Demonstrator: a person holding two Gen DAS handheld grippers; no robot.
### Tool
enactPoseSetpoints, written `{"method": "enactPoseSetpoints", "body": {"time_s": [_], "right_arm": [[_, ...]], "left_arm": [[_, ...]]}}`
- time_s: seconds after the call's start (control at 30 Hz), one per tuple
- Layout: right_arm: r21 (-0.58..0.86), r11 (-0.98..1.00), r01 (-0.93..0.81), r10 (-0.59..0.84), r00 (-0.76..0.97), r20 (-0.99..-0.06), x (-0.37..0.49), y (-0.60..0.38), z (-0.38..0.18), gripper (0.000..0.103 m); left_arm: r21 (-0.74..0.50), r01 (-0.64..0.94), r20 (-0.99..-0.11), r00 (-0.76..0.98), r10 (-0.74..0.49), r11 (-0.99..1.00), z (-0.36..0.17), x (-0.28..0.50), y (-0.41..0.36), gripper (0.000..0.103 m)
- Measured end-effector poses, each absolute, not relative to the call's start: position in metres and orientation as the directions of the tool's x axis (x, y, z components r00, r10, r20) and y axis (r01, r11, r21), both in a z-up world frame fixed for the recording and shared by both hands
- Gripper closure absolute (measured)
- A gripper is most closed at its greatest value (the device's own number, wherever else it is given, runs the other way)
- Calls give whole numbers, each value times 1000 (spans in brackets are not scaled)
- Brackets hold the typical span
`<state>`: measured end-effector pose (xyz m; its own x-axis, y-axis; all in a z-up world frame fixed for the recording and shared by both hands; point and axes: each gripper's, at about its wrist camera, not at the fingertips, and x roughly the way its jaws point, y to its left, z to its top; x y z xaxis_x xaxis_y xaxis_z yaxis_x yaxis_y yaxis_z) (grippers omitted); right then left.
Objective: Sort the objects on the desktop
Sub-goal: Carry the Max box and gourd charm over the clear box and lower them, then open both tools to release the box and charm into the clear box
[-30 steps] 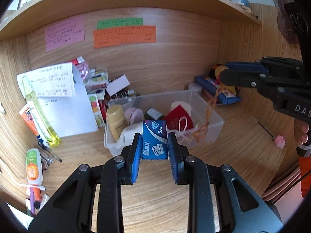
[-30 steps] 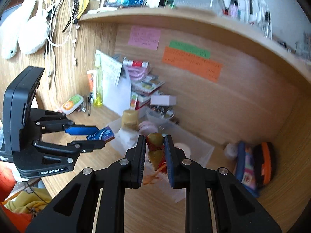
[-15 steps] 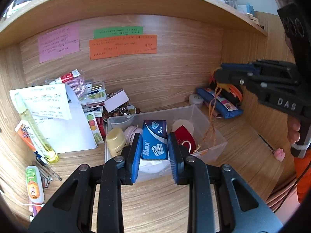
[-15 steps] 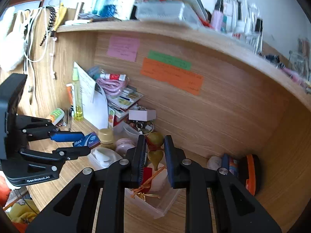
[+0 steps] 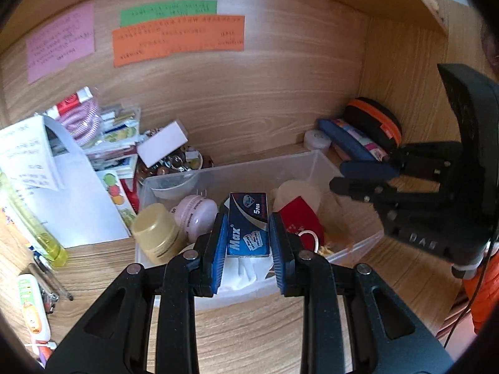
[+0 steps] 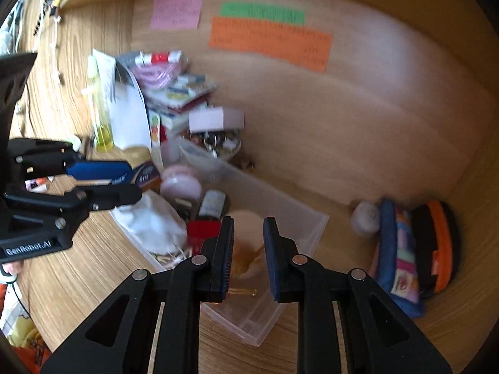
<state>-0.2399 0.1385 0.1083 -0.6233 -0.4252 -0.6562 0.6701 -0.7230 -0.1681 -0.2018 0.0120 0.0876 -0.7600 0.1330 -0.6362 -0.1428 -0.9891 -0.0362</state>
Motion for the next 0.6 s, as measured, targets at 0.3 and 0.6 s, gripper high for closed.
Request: {"method": "enactPoseSetpoints", "body": {"time_s": [0.3, 0.6], "right_arm": [[-127, -712, 690, -428, -570, -702, -259, 143, 77, 86], [-137, -721, 679, -435, -598, -673, -262, 147, 74, 84]], "left_arm": [[-35, -153, -681, -720, 136, -988, 66, -233, 20, 77], [1, -160, -699, -706, 114, -987, 50, -244, 30, 77]]}}
